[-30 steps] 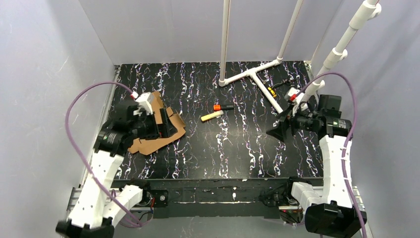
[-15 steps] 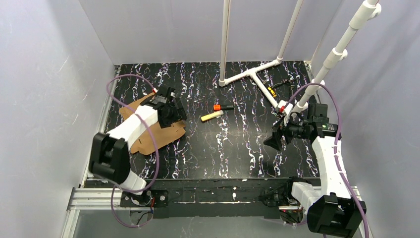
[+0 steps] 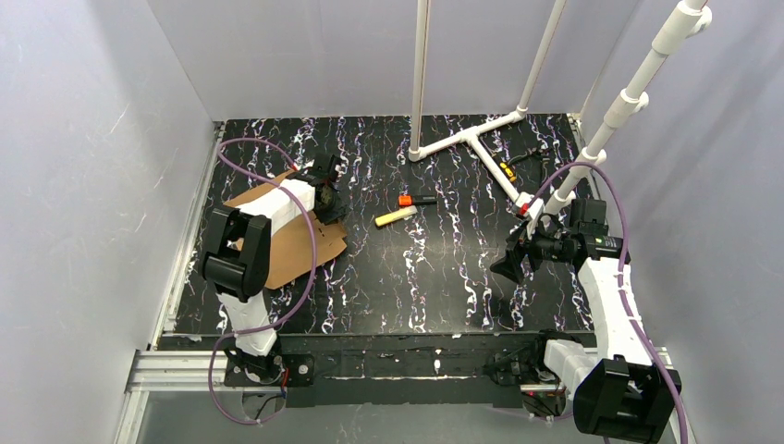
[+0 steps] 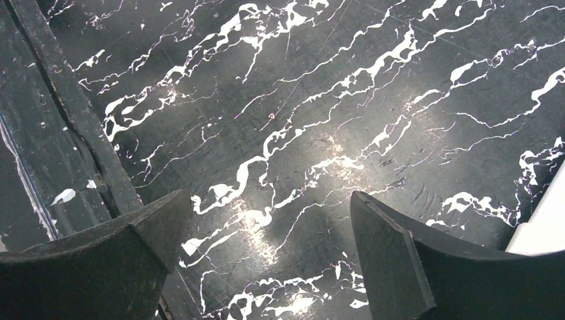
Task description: Fold the paper box
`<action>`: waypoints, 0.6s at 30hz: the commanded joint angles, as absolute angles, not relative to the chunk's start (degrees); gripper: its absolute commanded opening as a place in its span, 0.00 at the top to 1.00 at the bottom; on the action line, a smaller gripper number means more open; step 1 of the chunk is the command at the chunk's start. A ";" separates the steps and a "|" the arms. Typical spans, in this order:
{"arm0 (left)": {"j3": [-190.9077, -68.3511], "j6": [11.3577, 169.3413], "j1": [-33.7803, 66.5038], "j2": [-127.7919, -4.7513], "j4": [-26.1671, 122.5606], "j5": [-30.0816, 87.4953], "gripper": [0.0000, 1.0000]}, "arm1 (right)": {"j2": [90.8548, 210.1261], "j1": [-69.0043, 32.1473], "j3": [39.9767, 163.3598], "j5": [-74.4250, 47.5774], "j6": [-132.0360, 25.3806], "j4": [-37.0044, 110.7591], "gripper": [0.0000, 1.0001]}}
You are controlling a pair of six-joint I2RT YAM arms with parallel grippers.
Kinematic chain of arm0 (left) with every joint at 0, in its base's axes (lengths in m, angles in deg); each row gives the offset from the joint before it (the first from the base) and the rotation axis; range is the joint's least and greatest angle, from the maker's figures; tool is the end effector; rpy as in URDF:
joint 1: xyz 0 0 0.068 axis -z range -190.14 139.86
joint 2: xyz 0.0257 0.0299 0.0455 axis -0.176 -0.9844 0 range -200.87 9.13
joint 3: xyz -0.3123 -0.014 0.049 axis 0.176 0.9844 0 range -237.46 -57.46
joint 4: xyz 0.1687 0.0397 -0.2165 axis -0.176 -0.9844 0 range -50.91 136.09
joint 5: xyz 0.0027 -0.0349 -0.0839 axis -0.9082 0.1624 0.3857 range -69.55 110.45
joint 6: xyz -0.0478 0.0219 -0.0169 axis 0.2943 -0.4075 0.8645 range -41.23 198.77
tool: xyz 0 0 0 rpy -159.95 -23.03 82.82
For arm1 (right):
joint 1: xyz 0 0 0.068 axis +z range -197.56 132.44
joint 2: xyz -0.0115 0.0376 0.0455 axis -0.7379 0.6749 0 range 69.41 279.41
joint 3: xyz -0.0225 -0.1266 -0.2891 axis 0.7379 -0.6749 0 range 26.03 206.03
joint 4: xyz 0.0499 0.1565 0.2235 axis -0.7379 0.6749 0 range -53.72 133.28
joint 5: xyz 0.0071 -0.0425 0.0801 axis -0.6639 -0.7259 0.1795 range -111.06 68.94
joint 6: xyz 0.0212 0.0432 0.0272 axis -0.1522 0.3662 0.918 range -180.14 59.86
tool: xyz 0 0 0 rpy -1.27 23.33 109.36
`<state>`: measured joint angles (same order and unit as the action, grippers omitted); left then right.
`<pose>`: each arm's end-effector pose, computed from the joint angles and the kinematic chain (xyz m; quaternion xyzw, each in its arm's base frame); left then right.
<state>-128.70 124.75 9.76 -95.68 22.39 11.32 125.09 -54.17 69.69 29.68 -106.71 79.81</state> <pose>0.3880 -0.1340 0.2238 -0.2377 0.9267 -0.0886 0.2772 0.1720 0.0092 0.2920 -0.4141 0.7677 0.2462 0.4225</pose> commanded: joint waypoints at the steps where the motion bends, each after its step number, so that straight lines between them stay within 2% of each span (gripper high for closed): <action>1: -130.25 127.00 9.92 -95.18 22.63 9.86 0.94 | 125.22 -53.97 69.44 31.10 -107.65 78.35 0.02; 2: -129.70 127.49 9.91 -94.72 22.52 9.96 1.00 | 125.33 -53.97 69.45 31.14 -107.75 78.42 0.02; 3: -129.12 128.22 9.99 -94.03 22.31 10.09 1.00 | 125.35 -53.97 69.45 31.19 -107.83 78.53 0.02; 11: -124.35 141.09 15.19 -83.62 17.54 10.13 1.00 | 124.98 -53.92 69.45 31.35 -108.37 78.93 0.02; 18: -125.72 158.32 25.15 -85.09 12.66 9.95 1.00 | 124.42 -53.88 69.45 31.60 -108.57 79.17 0.02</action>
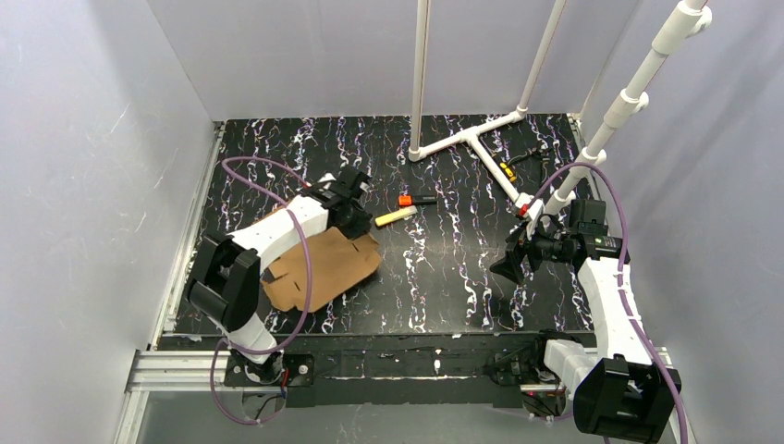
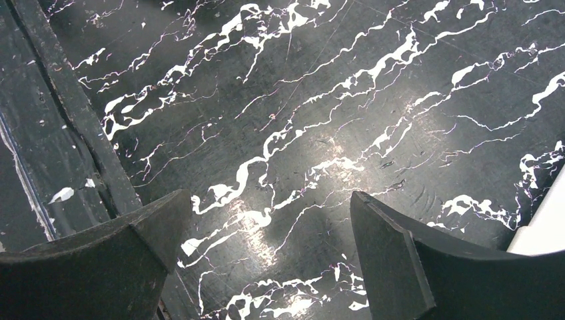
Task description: Fold the paper box
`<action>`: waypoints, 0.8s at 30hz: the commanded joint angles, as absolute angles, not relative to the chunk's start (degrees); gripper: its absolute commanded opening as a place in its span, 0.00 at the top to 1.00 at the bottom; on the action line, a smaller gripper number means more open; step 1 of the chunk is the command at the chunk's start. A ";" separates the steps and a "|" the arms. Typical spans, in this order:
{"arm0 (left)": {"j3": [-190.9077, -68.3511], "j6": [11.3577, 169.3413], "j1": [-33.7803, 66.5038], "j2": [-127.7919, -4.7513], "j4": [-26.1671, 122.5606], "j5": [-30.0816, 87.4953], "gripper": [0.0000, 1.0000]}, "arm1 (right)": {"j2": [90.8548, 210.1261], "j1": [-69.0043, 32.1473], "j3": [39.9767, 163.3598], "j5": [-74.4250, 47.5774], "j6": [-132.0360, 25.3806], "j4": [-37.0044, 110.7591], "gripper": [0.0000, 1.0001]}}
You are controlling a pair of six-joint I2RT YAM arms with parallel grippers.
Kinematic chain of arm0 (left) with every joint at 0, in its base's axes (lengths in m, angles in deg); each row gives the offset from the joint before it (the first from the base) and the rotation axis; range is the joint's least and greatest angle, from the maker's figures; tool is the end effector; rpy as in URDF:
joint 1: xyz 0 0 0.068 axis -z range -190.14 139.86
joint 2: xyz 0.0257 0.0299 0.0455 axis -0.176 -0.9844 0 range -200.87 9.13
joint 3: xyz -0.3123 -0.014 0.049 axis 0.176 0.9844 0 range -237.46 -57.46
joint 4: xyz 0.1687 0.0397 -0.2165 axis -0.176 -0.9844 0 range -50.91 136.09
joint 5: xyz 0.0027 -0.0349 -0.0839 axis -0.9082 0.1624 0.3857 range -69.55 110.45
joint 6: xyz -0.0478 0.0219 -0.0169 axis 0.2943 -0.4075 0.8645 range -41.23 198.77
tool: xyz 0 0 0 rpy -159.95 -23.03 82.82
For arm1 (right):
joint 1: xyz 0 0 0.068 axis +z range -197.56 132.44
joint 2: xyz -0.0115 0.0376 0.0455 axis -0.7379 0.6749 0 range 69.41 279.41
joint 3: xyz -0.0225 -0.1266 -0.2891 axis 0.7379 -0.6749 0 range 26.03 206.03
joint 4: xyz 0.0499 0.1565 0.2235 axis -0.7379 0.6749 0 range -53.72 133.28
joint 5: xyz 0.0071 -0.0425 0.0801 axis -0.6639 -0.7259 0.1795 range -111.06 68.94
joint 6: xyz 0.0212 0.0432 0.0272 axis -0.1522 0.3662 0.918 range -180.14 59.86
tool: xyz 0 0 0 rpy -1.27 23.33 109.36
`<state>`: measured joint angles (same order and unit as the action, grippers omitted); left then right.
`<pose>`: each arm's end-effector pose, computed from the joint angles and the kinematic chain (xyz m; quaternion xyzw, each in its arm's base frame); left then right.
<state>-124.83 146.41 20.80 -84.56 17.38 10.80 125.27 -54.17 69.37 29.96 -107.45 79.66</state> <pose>0.3163 -0.1821 0.2684 -0.3232 0.8942 -0.1745 0.2560 0.1723 0.0093 0.2900 -0.4184 0.7651 0.2470 0.4226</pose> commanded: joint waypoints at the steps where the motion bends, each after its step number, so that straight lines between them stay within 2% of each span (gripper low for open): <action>1: -126.35 159.94 26.46 -85.96 13.20 10.32 1.00 | 124.38 -53.88 69.45 31.66 -108.61 79.11 0.02; 9: -139.97 165.15 34.94 -97.63 11.69 10.80 1.00 | 124.16 -53.71 69.28 31.33 -107.83 78.35 0.02; 10: -141.60 164.50 35.40 -98.55 11.28 10.90 0.97 | 124.16 -53.66 69.28 31.32 -107.82 78.32 0.02; 12: -143.46 162.57 35.80 -98.98 11.03 11.13 0.74 | 124.09 -53.47 69.23 31.24 -107.79 78.29 0.02; 15: -142.91 156.74 35.83 -96.66 11.26 10.89 0.54 | 124.12 -52.91 69.19 31.10 -107.70 78.04 0.02; 17: -140.99 150.43 35.85 -92.78 11.90 10.76 0.45 | 124.27 -52.54 69.23 31.06 -107.56 77.90 0.01; 19: -138.45 137.58 35.59 -88.54 13.12 10.83 0.38 | 124.78 -51.93 69.43 30.99 -107.75 78.08 0.02; 20: -137.14 131.19 34.98 -86.33 13.65 11.88 0.29 | 125.12 -51.62 69.56 30.86 -107.98 78.30 0.02; 24: -127.54 109.58 27.98 -75.08 16.80 25.52 0.13 | 126.87 -48.97 71.19 28.87 -111.15 80.94 0.02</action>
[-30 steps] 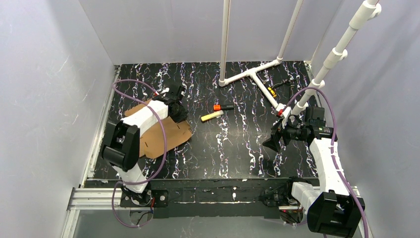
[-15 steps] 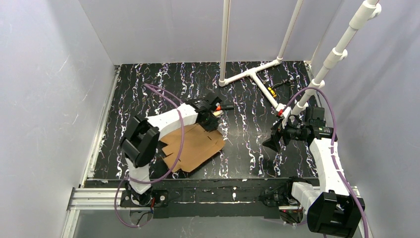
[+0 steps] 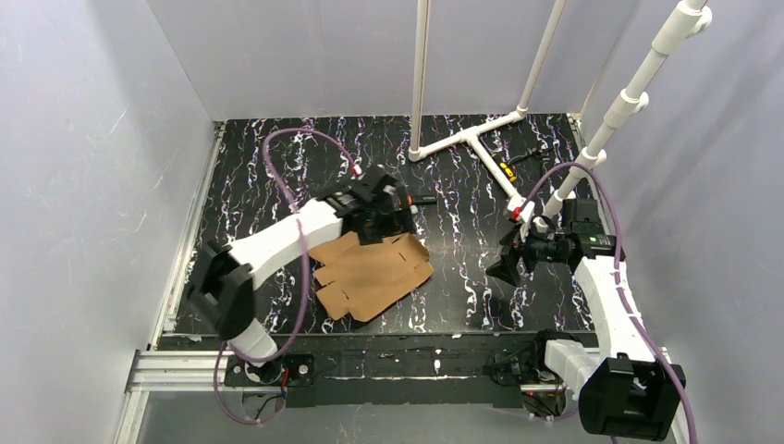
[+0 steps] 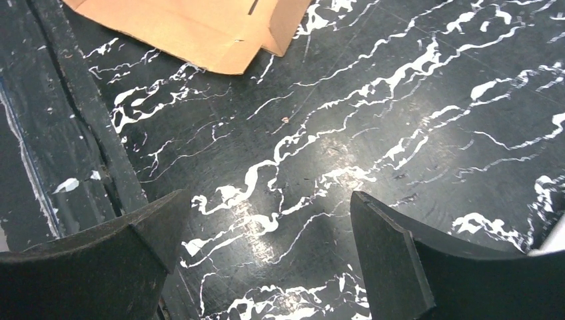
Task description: Fold the paper box
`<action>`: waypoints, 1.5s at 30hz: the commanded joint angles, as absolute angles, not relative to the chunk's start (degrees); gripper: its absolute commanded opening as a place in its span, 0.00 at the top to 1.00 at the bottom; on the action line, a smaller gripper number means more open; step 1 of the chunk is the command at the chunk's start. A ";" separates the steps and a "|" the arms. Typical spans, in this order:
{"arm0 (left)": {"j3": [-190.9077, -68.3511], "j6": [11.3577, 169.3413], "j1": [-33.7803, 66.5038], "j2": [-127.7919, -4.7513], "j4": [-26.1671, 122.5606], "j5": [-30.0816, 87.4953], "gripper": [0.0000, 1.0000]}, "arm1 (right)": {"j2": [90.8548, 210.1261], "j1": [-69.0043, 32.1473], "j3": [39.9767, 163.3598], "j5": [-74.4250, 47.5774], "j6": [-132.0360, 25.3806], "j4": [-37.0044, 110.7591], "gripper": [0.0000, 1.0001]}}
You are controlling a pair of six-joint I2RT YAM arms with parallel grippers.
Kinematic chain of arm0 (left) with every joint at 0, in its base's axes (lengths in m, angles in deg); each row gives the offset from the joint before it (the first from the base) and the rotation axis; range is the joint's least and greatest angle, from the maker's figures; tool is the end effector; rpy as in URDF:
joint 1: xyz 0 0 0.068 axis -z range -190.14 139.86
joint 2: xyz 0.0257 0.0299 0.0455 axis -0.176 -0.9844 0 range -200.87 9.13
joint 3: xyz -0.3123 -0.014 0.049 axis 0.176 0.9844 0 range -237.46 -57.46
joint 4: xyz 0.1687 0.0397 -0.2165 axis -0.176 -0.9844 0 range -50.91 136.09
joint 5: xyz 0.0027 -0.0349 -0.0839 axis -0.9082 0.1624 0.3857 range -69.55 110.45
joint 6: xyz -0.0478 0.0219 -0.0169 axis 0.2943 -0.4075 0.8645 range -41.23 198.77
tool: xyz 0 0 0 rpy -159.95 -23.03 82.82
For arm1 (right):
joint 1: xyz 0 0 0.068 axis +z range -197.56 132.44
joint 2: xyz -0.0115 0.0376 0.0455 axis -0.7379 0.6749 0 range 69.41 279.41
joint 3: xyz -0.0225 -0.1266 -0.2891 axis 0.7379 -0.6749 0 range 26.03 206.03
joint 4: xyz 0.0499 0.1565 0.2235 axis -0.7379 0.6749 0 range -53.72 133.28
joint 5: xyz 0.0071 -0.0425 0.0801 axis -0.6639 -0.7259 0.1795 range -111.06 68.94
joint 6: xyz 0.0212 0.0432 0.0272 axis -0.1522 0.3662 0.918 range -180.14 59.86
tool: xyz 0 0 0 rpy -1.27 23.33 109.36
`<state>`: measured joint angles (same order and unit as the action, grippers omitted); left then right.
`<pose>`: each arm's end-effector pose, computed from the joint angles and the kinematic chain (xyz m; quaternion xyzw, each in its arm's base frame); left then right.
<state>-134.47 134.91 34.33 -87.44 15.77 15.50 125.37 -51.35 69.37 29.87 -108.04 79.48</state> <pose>0.2836 -0.2736 0.3039 -0.1101 0.9321 -0.2377 0.2500 0.1722 0.0177 0.2899 -0.4411 0.7524 0.2542 0.4180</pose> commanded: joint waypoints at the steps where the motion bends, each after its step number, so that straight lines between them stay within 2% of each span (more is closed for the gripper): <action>1: -124.91 107.49 25.10 -71.74 17.25 28.70 0.08 | 127.45 -48.05 71.55 28.20 -111.58 81.25 0.02; 3: -118.97 105.83 16.86 -65.52 19.41 36.01 0.02 | 128.43 -45.05 72.17 26.79 -112.15 81.28 0.02; 7: -108.76 107.20 0.45 -57.25 24.39 45.82 0.02 | 131.44 -39.85 74.56 23.25 -112.61 80.58 0.02; 13: -99.33 116.50 -19.85 -59.41 40.98 61.96 0.02 | 138.99 -30.45 78.59 17.58 -108.32 75.08 0.02; 16: -100.45 115.73 -23.35 -64.49 41.90 60.91 0.02 | 143.63 -27.14 79.95 16.37 -103.89 70.22 0.02; 20: -106.39 110.40 -23.84 -72.88 35.98 56.25 0.08 | 149.77 -24.59 82.44 15.47 -100.11 65.41 0.02; 25: -106.42 106.76 -24.00 -77.24 34.59 50.91 0.12 | 156.14 -20.91 85.66 12.48 -97.46 63.07 0.02; 31: -106.57 106.82 -23.96 -83.58 38.04 54.01 0.31 | 158.87 -20.66 86.70 14.32 -92.69 60.20 0.03; 39: -106.72 107.68 -23.16 -85.65 40.52 55.23 0.56 | 156.88 -20.66 77.96 15.13 -85.78 49.42 0.03; 43: -106.66 108.15 -22.21 -86.79 41.41 55.39 0.76 | 157.31 -20.66 77.91 15.27 -85.73 49.11 0.03; 45: -105.91 108.65 -21.84 -85.57 41.54 54.83 0.92 | 157.54 -20.66 77.94 15.49 -85.45 48.88 0.03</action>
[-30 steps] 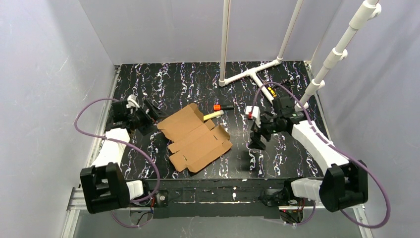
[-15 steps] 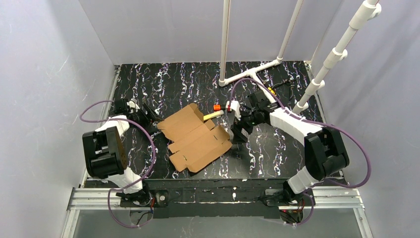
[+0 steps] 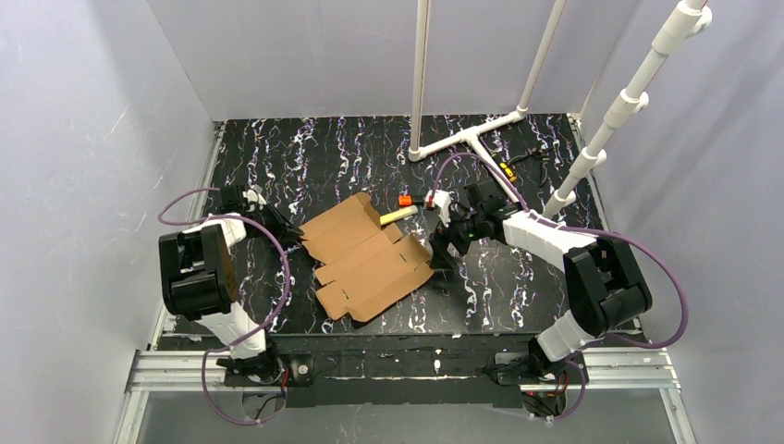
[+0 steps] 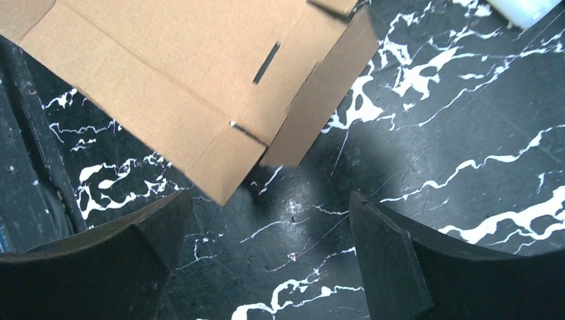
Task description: Fold the paper box
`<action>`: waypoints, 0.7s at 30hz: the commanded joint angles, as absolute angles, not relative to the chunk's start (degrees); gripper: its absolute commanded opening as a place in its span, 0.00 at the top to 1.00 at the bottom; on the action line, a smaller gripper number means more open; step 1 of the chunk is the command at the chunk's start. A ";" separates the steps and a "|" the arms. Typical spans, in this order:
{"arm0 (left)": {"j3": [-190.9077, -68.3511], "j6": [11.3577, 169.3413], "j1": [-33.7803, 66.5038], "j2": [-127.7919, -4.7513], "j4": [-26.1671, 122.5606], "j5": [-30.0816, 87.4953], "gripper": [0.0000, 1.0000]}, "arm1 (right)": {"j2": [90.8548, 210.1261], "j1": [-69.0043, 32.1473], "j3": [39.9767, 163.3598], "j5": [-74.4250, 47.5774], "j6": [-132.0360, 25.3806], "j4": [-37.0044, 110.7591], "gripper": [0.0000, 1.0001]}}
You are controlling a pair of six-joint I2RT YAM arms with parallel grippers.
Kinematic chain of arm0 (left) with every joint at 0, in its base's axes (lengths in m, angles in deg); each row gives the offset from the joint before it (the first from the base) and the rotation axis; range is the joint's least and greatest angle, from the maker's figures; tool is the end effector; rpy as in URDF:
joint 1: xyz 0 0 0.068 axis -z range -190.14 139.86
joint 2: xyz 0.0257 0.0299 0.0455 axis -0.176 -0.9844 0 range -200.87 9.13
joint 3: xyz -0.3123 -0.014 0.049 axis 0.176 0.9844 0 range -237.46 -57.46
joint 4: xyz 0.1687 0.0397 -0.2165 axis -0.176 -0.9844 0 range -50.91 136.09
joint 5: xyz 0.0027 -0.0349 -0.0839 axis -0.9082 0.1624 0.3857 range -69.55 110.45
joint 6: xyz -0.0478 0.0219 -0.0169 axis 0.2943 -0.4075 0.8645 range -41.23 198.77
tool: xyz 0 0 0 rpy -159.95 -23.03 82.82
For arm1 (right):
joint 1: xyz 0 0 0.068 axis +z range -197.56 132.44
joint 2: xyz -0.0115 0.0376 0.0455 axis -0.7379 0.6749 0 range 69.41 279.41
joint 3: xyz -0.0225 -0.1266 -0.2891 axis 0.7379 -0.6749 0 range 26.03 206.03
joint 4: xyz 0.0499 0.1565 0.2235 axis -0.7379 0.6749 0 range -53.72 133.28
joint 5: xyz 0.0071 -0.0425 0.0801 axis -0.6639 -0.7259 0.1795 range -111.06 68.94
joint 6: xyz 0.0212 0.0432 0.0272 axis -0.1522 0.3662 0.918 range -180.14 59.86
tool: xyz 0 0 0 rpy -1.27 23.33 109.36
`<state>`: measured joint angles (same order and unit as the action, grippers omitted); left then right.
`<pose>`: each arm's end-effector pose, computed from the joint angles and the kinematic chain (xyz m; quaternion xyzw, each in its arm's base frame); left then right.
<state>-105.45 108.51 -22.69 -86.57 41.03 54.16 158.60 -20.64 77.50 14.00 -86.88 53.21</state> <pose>0.3315 0.0525 0.1836 -0.2409 0.8793 -0.3173 0.2609 0.2757 0.1640 0.2240 -0.4916 0.7695 0.2875 0.2891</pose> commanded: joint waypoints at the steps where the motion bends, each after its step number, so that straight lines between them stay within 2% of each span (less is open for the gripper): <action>1: -105.46 108.98 -21.96 -84.66 41.24 54.26 0.97 | 157.54 -20.78 77.71 15.90 -84.94 48.46 0.03; 2: -105.14 109.20 -21.89 -83.43 40.76 53.79 1.00 | 157.34 -21.01 77.49 16.57 -84.45 48.14 0.03; 10: -98.07 113.52 -20.72 -67.22 38.28 49.45 1.00 | 154.28 -26.37 74.55 18.20 -77.16 42.00 0.03; 21: -90.74 119.97 -15.15 -47.48 32.93 43.74 1.00 | 157.64 -25.05 75.34 19.17 -78.17 40.79 0.03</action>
